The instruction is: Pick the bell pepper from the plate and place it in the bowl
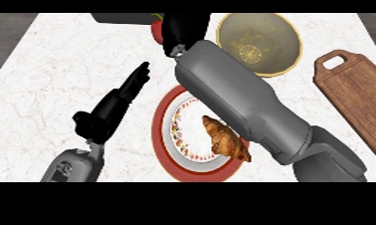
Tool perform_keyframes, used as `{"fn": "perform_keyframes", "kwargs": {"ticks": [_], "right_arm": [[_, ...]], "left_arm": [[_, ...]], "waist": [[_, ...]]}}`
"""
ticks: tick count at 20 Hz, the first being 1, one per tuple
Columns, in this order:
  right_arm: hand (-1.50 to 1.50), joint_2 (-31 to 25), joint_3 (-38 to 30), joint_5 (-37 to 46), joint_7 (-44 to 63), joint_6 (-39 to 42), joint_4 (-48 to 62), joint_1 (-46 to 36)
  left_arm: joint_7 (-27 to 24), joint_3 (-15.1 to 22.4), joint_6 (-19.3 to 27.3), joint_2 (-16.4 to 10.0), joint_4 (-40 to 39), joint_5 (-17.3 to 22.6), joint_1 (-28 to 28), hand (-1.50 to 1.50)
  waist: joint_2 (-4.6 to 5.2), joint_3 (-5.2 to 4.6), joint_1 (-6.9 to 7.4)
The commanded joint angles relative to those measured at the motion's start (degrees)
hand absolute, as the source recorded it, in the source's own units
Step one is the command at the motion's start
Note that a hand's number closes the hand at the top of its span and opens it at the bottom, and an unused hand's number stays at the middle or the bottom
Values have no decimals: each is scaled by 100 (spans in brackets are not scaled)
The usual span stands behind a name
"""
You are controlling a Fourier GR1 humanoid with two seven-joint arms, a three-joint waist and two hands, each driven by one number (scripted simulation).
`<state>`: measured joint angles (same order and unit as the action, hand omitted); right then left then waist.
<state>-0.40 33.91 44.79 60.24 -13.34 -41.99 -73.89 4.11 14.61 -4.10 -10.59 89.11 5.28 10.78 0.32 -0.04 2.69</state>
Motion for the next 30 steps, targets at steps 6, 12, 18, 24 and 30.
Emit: {"fn": "perform_keyframes", "kwargs": {"ticks": [6,12,18,24,30], "right_arm": [[150,-170,-817,520,375,-1050,530,-259],[150,-716,-919,945,-14,-978,1015,-124],[150,-1073,-1118,1343,-514,-1586,1776,31],[150,-860,-1945,344,-899,-796,2140,373],[-150,-1250,-2692,-490,-2659,-825,2046,947]], "left_arm": [[-35,45,81,27,185,-155,-331,0],[-107,-386,-154,-168,-61,55,-103,0],[-7,-181,-142,13,129,-58,-171,0],[47,-114,-115,135,52,-109,-154,0],[-635,-294,-362,-58,-137,-100,-490,0]], "waist": [[-19,2,-169],[-11,1,-223],[22,2,-136],[60,8,-121],[44,7,-127]]}}
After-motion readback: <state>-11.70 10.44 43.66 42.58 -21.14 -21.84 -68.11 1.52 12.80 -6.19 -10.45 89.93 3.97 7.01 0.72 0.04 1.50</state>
